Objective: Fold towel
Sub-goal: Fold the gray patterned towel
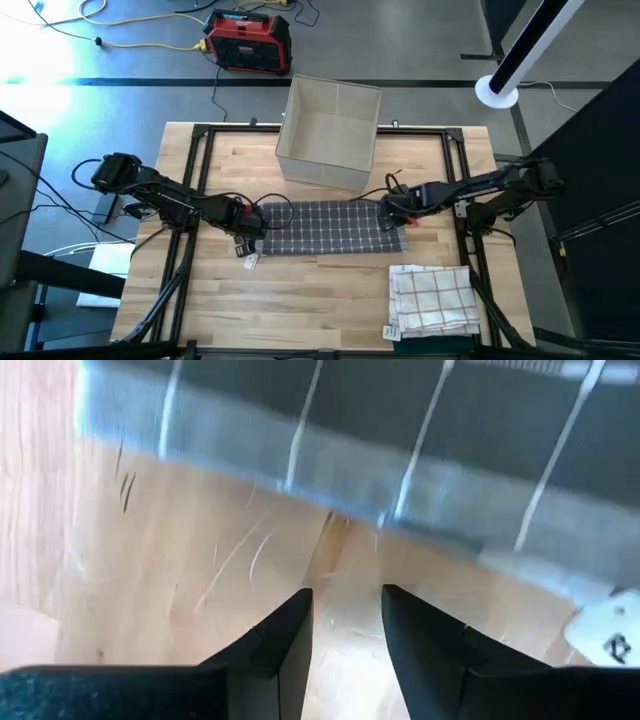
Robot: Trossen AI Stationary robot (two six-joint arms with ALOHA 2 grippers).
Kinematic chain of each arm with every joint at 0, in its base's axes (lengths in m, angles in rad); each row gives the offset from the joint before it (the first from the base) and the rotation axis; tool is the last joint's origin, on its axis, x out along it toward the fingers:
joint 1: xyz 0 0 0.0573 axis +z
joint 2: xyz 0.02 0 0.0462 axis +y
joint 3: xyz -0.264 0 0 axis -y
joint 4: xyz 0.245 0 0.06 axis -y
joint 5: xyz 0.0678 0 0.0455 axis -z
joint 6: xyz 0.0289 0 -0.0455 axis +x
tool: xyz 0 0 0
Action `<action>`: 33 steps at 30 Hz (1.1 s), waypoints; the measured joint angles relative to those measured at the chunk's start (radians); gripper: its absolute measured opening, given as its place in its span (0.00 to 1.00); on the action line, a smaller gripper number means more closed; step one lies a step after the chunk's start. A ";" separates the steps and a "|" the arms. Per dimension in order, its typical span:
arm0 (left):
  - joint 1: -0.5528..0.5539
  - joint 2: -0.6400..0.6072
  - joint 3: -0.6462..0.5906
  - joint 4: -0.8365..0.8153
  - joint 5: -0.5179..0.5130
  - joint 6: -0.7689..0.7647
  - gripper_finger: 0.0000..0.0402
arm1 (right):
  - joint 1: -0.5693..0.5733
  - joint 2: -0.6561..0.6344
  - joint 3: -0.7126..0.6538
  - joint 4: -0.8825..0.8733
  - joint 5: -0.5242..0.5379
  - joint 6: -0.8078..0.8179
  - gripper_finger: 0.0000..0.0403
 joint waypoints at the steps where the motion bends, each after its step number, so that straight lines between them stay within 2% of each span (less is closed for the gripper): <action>1: -0.004 0.000 0.000 -0.017 -0.005 -0.006 0.29 | 0.006 -0.024 0.015 -0.050 0.013 -0.001 0.03; 4: -0.013 0.000 0.000 -0.070 -0.072 -0.055 0.29 | 0.027 -0.087 0.074 -0.195 0.057 -0.004 0.01; 12: 0.000 0.027 0.000 0.118 -0.187 -0.019 0.29 | 0.039 -0.161 0.231 -0.308 0.091 -0.031 0.01; 15: 0.018 0.068 0.000 0.188 -0.189 0.029 0.27 | 0.041 -0.124 0.270 -0.223 0.088 -0.058 0.01; 19: 0.037 0.110 0.004 0.242 -0.192 0.034 0.24 | 0.063 -0.044 0.306 -0.026 0.057 -0.087 0.01; 26: 0.053 0.135 0.002 0.361 -0.243 0.100 0.22 | 0.087 0.194 0.413 0.280 -0.014 -0.181 0.01; 33: 0.073 0.135 0.002 0.374 -0.236 0.149 0.22 | 0.061 0.422 0.610 0.460 -0.077 -0.331 0.01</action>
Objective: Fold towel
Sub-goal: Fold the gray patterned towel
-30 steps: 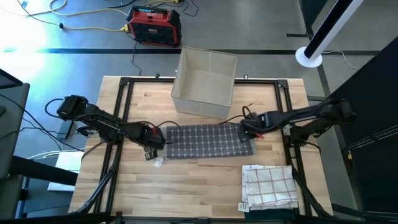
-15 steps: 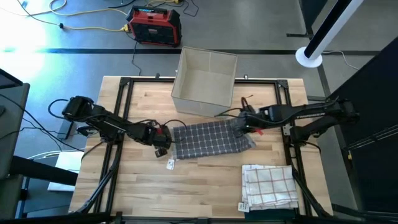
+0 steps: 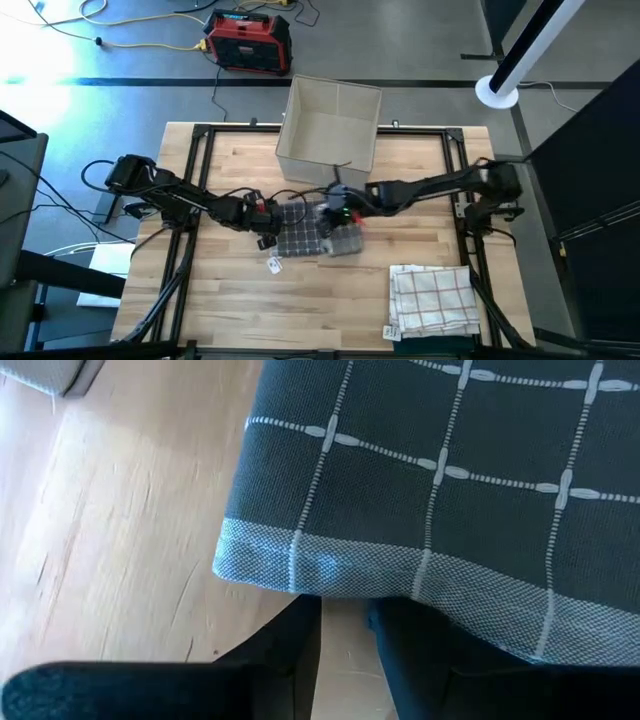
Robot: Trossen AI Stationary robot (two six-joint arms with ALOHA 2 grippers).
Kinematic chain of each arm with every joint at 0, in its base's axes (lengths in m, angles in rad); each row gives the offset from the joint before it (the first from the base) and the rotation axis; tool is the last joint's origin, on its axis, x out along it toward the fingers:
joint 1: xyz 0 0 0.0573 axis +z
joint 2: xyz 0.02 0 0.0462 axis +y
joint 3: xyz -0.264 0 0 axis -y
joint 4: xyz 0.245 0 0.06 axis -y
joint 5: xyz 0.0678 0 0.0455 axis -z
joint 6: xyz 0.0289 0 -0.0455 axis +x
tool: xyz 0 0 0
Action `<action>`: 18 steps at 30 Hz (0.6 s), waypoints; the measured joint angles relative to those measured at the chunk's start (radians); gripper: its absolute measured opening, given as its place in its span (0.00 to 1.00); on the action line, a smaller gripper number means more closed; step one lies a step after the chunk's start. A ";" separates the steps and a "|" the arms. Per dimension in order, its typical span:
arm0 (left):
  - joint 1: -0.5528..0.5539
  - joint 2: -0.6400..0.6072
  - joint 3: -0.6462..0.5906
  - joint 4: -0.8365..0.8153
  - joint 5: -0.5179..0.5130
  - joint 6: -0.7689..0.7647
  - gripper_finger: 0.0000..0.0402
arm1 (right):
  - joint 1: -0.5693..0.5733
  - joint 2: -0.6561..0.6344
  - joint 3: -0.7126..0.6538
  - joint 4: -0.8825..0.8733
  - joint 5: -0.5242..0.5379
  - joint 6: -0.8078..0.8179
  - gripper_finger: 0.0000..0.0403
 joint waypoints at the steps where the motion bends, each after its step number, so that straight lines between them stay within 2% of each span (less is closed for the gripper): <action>1: 0.000 0.000 0.000 0.000 0.000 0.000 0.22 | -0.007 0.027 0.029 0.014 -0.011 -0.020 0.01; 9: 0.000 0.000 -0.001 0.000 -0.002 -0.001 0.22 | -0.054 0.202 0.234 0.049 -0.117 -0.129 0.01; 13: -0.001 0.000 -0.001 0.001 -0.004 -0.002 0.22 | -0.056 0.220 0.266 0.053 -0.153 -0.135 0.02; 18: -0.006 0.000 -0.002 0.006 -0.022 -0.001 0.22 | -0.063 0.220 0.270 0.062 -0.175 -0.115 0.11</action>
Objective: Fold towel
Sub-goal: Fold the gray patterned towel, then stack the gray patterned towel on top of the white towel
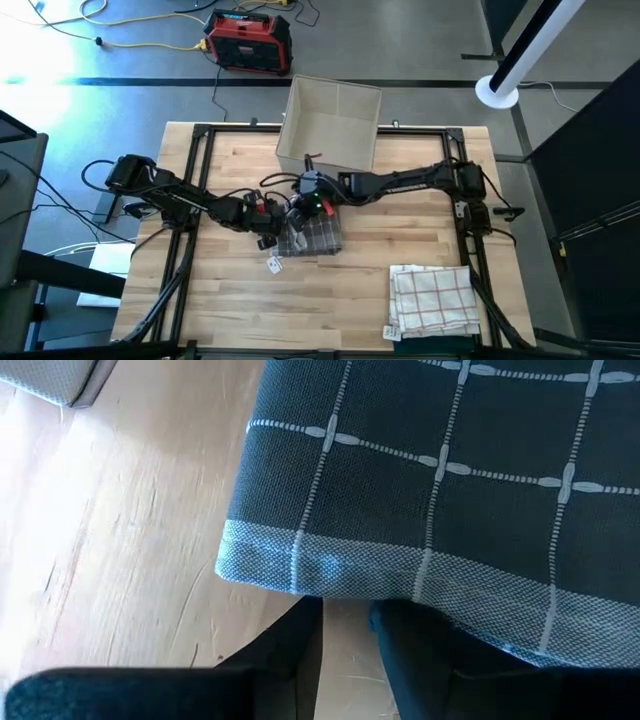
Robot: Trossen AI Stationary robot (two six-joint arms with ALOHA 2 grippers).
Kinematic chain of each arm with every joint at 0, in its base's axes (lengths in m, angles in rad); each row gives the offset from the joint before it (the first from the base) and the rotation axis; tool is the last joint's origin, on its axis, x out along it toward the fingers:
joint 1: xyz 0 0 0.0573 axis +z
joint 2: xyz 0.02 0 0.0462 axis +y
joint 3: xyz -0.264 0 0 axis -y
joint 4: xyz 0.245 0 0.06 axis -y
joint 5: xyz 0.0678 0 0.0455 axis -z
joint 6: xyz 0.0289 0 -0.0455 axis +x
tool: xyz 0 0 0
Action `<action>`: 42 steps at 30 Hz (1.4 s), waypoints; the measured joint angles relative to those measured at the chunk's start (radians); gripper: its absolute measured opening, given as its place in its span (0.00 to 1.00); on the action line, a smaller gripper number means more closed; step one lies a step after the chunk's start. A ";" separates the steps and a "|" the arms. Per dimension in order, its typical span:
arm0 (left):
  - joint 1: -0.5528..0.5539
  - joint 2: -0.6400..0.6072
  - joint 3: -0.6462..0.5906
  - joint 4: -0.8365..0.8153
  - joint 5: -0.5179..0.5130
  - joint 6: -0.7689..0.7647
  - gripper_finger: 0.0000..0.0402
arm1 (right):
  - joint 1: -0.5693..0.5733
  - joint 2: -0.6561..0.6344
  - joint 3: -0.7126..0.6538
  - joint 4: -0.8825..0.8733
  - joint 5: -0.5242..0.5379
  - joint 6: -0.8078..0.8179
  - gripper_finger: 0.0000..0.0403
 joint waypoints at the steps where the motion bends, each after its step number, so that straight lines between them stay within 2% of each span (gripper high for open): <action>1: 0.000 0.000 0.000 0.001 -0.001 0.000 0.22 | -0.003 0.000 0.000 -0.001 0.000 0.010 0.14; 9: 0.000 -0.001 0.003 -0.009 -0.008 0.010 0.22 | -0.023 0.000 0.001 -0.045 -0.046 0.014 0.40; 13: 0.002 -0.023 0.055 -0.176 -0.009 0.010 0.22 | -0.040 -0.036 0.001 -0.148 -0.079 -0.016 0.47; 20: -0.015 -0.132 0.221 -0.546 -0.008 -0.007 0.22 | -0.018 -0.205 0.004 -0.462 0.001 -0.187 0.45; 22: -0.034 -0.187 0.240 -0.533 0.000 0.017 0.22 | -0.003 -0.242 0.002 -0.572 0.022 -0.244 0.42; 25: -0.048 -0.256 0.214 -0.389 0.056 0.070 0.22 | 0.025 -0.283 -0.051 -0.640 0.023 -0.293 0.32; 28: -0.047 -0.279 0.153 -0.228 0.140 0.117 0.21 | 0.054 -0.320 -0.162 -0.556 0.012 -0.315 0.16; 31: -0.040 -0.273 0.071 -0.065 0.197 0.114 0.20 | 0.069 -0.341 -0.314 -0.308 -0.022 -0.340 0.03; 34: -0.028 -0.250 -0.007 0.067 0.208 0.071 0.17 | 0.064 -0.335 -0.478 0.031 -0.076 -0.364 0.03; 37: -0.013 -0.225 -0.053 0.143 0.244 0.021 0.14 | 0.060 -0.300 -0.597 0.307 -0.079 -0.343 0.01; 39: -0.008 -0.215 -0.069 0.159 0.271 0.002 0.12 | 0.063 -0.267 -0.639 0.383 -0.065 -0.341 0.00; 42: -0.009 -0.203 -0.077 0.162 0.281 -0.012 0.09 | 0.080 -0.210 -0.664 0.402 -0.049 -0.356 0.00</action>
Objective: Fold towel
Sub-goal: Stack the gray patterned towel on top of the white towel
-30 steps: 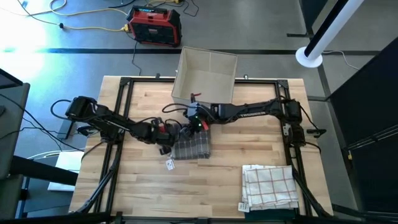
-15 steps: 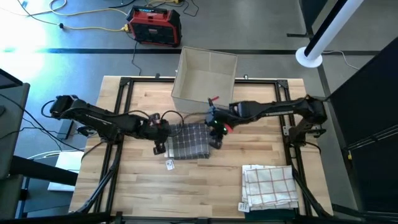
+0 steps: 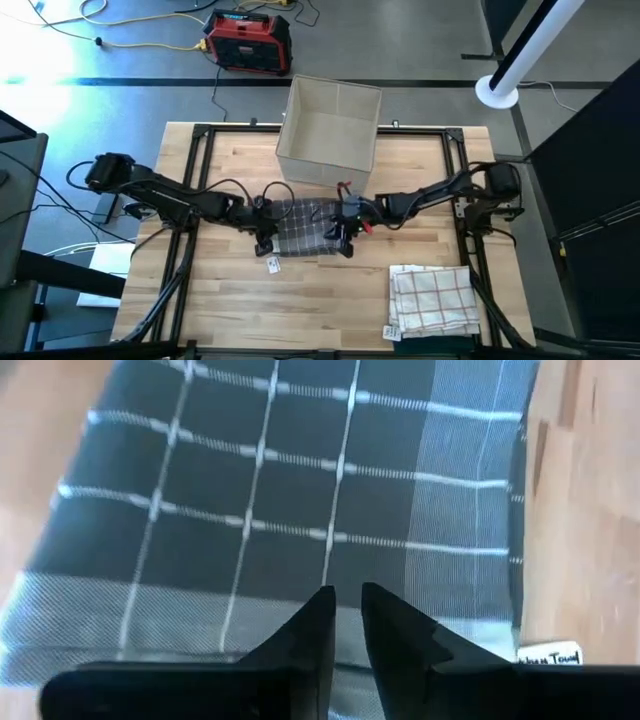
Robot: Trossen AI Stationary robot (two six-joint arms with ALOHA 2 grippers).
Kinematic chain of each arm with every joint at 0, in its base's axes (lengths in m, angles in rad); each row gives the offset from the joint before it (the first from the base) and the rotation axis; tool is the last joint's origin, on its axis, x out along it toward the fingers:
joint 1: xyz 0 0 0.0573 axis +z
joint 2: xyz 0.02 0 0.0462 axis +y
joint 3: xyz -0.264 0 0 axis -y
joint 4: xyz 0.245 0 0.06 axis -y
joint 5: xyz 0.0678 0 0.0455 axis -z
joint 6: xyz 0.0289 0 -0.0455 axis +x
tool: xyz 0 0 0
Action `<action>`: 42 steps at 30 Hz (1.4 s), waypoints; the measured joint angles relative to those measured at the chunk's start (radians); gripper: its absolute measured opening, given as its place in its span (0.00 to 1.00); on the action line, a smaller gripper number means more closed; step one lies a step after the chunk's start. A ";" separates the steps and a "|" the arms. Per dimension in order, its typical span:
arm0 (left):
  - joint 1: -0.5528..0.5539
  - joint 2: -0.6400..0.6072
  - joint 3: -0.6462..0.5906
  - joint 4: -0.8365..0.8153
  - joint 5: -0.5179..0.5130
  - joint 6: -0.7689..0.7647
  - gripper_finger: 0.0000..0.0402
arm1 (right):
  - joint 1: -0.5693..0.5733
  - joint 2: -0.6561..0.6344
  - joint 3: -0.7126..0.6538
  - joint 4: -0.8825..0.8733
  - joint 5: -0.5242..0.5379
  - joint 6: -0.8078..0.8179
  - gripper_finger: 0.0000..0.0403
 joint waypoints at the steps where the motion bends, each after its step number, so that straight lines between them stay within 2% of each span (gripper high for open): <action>1: -0.002 0.001 -0.003 -0.004 0.008 -0.001 0.09 | 0.006 0.017 -0.001 -0.003 0.005 -0.002 0.00; 8: -0.025 0.003 -0.006 -0.070 0.099 -0.007 0.06 | 0.040 0.077 -0.006 -0.089 0.033 0.071 0.00; 11: -0.055 0.005 -0.006 -0.099 0.133 -0.036 0.06 | 0.066 0.062 -0.007 -0.136 -0.010 0.096 0.00; 15: -0.091 0.000 0.021 -0.127 0.181 -0.104 0.06 | 0.114 0.010 -0.011 -0.215 -0.126 0.092 0.00; 20: -0.096 -0.026 0.129 -0.257 0.134 -0.045 0.06 | 0.152 -0.136 -0.011 -0.441 -0.126 0.107 0.00; 24: -0.057 -0.033 0.232 -0.296 0.013 0.176 0.06 | 0.153 -0.329 -0.011 -0.620 0.006 0.134 0.00; 28: 0.008 -0.033 0.279 -0.177 -0.102 0.379 0.07 | 0.153 -0.537 -0.011 -0.755 0.180 0.153 0.00; 31: 0.070 -0.013 0.281 -0.051 -0.042 0.456 0.09 | 0.153 -0.656 -0.011 -0.798 0.261 0.188 0.00; 39: 0.157 0.139 0.280 0.086 0.127 0.460 0.22 | 0.166 -0.806 -0.010 -0.871 0.346 0.336 0.00; 42: 0.154 0.198 0.280 0.121 0.133 0.466 0.29 | 0.166 -0.828 -0.010 -0.873 0.361 0.362 0.00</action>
